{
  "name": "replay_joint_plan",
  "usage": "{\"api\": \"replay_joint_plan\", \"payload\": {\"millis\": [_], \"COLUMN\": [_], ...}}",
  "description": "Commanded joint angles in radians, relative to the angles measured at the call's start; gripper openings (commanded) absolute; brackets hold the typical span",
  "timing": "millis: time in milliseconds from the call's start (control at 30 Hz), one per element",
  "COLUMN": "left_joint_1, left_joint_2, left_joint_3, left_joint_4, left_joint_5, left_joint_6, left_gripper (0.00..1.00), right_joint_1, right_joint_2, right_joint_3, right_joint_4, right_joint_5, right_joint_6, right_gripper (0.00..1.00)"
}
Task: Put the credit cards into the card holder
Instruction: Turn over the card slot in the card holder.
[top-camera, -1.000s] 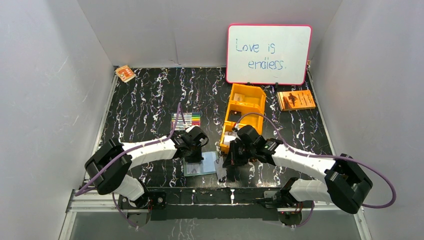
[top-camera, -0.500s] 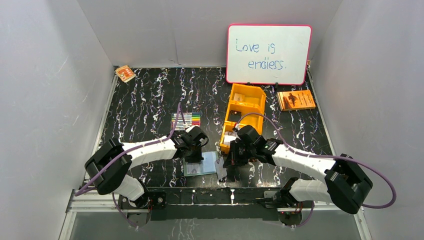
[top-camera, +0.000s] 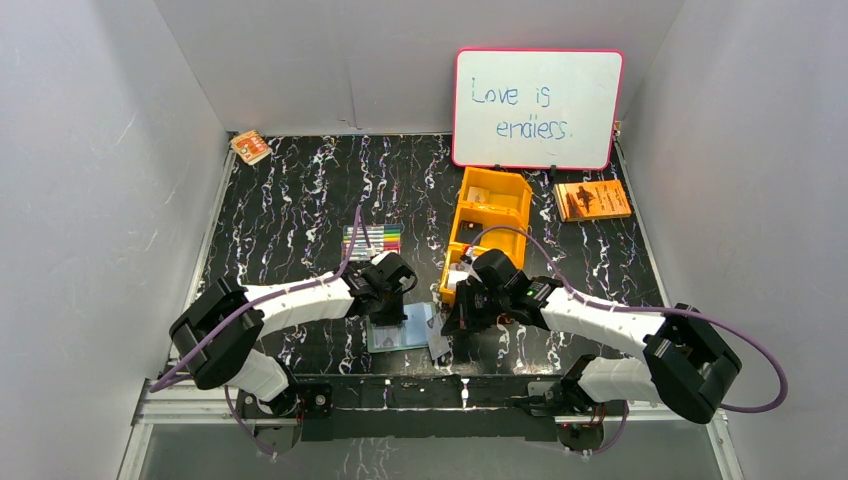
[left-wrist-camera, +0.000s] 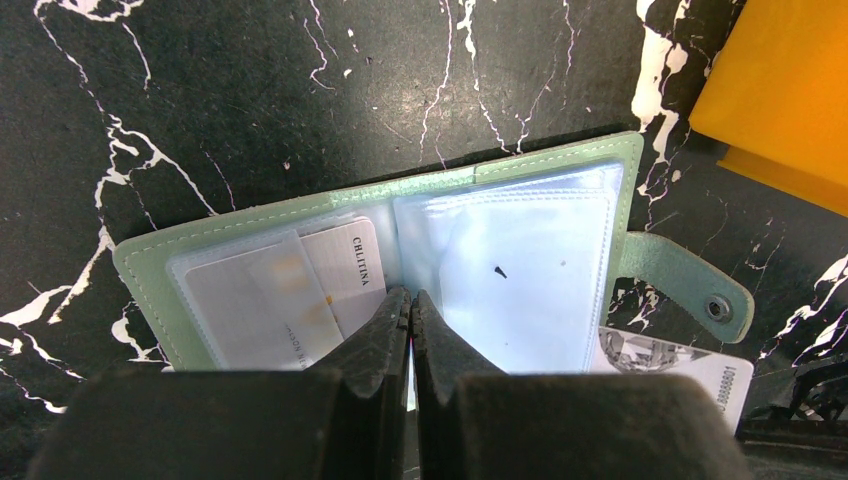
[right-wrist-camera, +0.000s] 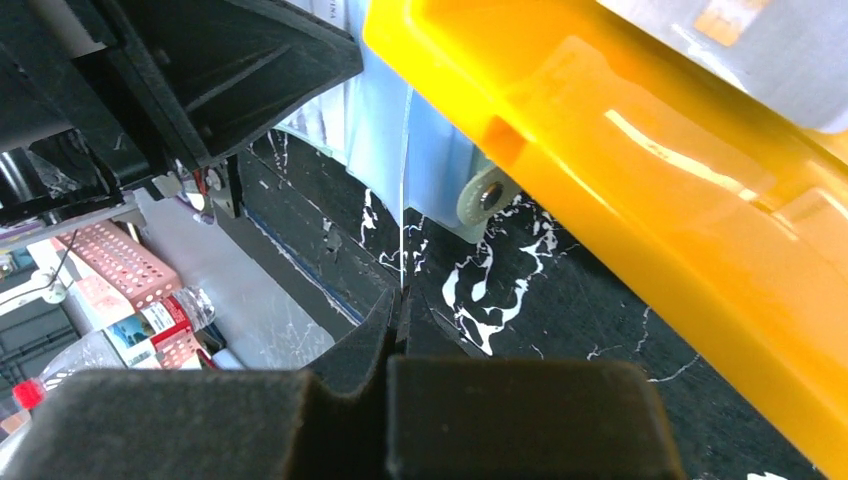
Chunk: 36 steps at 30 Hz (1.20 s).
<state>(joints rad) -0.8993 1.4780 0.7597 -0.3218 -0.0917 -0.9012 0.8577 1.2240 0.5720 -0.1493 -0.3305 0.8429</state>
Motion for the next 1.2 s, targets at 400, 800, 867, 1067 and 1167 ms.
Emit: {"api": "replay_joint_plan", "payload": {"millis": [400,800,867,1067,1167], "left_joint_1": [0.002,0.003,0.003,0.002,0.002], "left_joint_2": [-0.075,-0.142,-0.152,-0.166,-0.156], "left_joint_3": [0.04,0.105,0.104,0.098,0.101], "left_joint_4": [-0.129,-0.19,-0.195,-0.195,-0.197], "left_joint_5": [-0.028,-0.022,-0.021,-0.025,-0.04], "left_joint_6": [0.005,0.013,0.004,-0.015,-0.015], "left_gripper": [0.13,0.54,0.6,0.69,0.69], "right_joint_1": [0.018,0.06,0.067,0.086,0.091], "right_joint_2": [0.095,0.166,0.173,0.195,0.2], "right_joint_3": [0.029,0.077,0.088,0.11,0.116], "right_joint_4": [0.14,0.212,0.22,0.235,0.243], "right_joint_5": [-0.081,-0.078,-0.077,-0.083,-0.085], "right_joint_6": [0.01,0.019,0.018,0.009,0.006], "right_gripper": [0.0,0.0,0.0,0.0,0.0]}}
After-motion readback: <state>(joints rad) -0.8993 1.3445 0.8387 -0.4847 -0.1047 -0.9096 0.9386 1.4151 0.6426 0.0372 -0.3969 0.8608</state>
